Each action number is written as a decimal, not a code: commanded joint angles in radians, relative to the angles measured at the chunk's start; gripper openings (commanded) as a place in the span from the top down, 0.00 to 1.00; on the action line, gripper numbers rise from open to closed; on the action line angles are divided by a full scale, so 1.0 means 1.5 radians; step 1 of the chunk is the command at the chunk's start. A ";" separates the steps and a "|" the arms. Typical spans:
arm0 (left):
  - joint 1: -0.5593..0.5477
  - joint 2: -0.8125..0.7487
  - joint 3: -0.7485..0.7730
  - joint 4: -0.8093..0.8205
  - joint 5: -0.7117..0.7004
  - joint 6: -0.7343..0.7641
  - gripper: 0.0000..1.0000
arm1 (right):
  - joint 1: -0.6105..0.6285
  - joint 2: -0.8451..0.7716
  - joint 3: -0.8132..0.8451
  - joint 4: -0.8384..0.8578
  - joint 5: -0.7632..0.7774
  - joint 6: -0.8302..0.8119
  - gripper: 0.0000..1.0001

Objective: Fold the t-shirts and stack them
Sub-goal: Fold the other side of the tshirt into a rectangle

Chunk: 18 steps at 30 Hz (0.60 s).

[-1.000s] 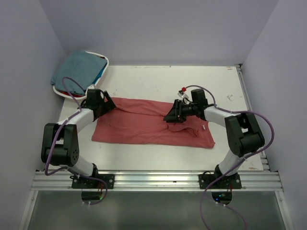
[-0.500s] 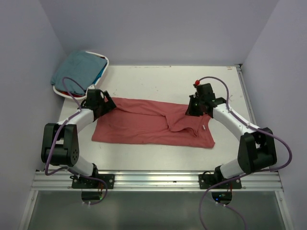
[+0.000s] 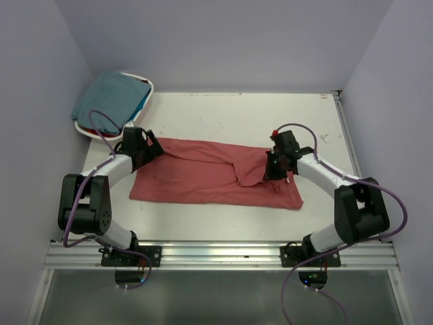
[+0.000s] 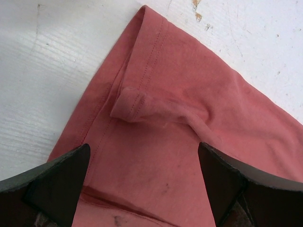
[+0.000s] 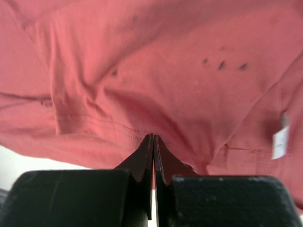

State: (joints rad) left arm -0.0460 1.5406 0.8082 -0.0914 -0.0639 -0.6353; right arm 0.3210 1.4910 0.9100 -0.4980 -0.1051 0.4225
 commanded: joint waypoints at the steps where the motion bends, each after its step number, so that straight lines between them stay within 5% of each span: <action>1: 0.005 -0.011 -0.004 0.028 0.009 0.001 0.00 | 0.021 -0.015 -0.034 -0.006 -0.059 -0.015 1.00; 9: 0.005 -0.018 -0.003 0.024 0.007 0.005 0.00 | 0.051 -0.039 -0.113 -0.033 -0.194 -0.032 1.00; 18: 0.005 -0.025 -0.001 0.031 0.028 0.010 0.01 | 0.051 -0.148 -0.075 -0.084 -0.144 -0.018 1.00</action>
State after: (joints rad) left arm -0.0460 1.5368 0.8055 -0.0906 -0.0498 -0.6350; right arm 0.3946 1.3209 0.7357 -0.5919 -0.3378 0.3916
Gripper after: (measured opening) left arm 0.991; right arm 0.009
